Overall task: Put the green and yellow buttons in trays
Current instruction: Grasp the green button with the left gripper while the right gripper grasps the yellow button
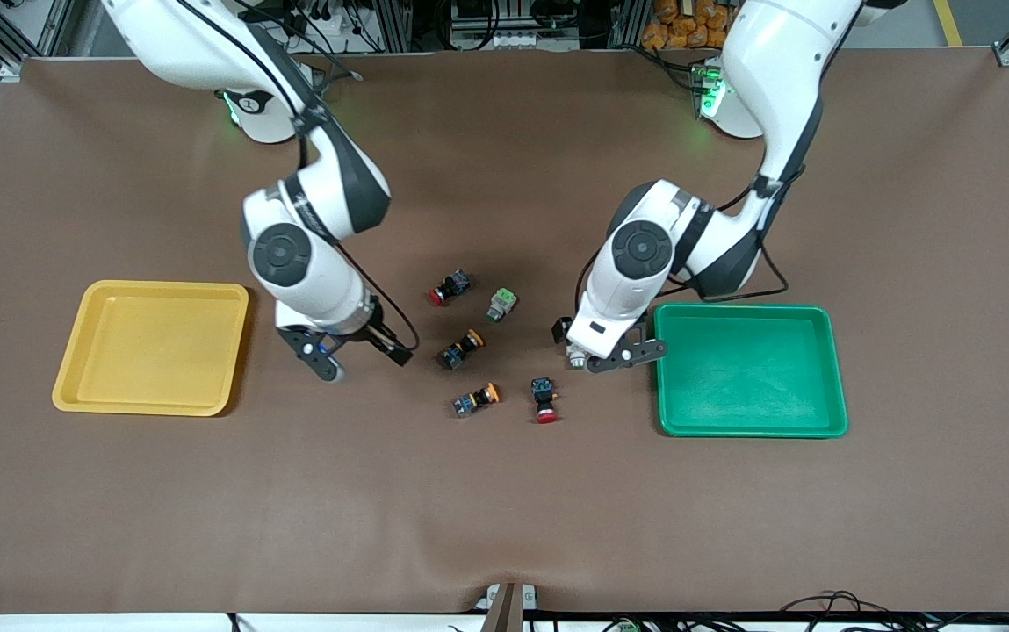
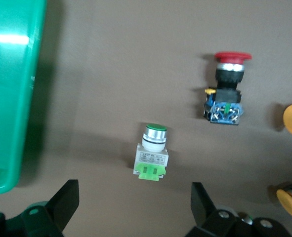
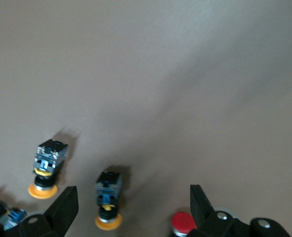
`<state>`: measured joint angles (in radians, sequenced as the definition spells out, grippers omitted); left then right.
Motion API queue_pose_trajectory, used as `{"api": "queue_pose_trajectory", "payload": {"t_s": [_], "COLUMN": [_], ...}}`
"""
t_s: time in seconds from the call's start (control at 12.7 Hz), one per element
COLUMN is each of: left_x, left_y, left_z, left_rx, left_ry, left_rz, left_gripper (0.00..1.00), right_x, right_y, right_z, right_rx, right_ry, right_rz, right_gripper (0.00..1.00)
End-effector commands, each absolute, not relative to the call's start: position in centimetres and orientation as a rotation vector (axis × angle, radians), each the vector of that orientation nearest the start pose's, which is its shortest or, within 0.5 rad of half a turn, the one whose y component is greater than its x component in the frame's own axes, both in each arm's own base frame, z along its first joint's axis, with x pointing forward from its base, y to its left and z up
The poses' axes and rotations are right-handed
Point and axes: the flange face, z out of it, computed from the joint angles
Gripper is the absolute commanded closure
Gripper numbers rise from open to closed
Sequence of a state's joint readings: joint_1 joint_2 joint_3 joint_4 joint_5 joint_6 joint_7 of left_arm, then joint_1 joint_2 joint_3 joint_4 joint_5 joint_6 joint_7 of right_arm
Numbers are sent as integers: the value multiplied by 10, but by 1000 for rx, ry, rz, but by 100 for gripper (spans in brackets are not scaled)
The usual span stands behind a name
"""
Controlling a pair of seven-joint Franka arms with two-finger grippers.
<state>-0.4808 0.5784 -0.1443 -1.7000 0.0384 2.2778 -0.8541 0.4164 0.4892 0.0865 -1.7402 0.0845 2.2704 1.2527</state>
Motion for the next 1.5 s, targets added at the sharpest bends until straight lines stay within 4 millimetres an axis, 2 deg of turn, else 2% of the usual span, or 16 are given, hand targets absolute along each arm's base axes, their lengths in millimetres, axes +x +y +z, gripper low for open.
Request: {"api": "queue_pose_trajectory", "payload": {"t_s": [0.0, 0.16, 0.55, 0.71, 0.87, 0.95, 1.02, 1.1, 1.26, 1.34, 1.42], "left_x": [552, 552, 558, 556, 555, 553, 552, 552, 559, 566, 576], "left_y": [-406, -406, -409, -410, -408, -407, -406, -406, -398, -389, -373], "left_z": [250, 235, 206, 191, 183, 180, 179, 182, 195, 214, 244], "left_rx": [-3159, -3142, -3176, -3177, -3169, -3164, -3161, -3162, -3156, -3144, -3133], "left_ry": [-290, -258, -249, -248, -249, -255, -269, -277, -275, -269, -260], "left_rz": [35, 41, -22, -15, -2, 7, 11, 7, -1, -9, -17], "left_gripper": [0, 0, 0, 1, 25, 40, 64, 100, 100, 100, 100], "right_x": [602, 612, 605, 594, 579, 575, 571, 569, 569, 568, 568], "right_y": [356, 363, 385, 397, 412, 413, 412, 413, 411, 412, 412], "right_z": [288, 284, 257, 245, 235, 229, 223, 219, 215, 210, 204], "right_rx": [-2701, -2649, -2626, -2635, -2648, -2663, -2677, -2686, -2699, -2714, -2727], "right_ry": [1321, 1400, 1377, 1401, 1413, 1411, 1406, 1403, 1399, 1390, 1375], "right_rz": [114, 112, 86, 109, 128, 133, 133, 135, 129, 122, 101], "right_gripper": [0, 0, 0, 0, 0, 0, 0, 0, 2, 7, 16]}}
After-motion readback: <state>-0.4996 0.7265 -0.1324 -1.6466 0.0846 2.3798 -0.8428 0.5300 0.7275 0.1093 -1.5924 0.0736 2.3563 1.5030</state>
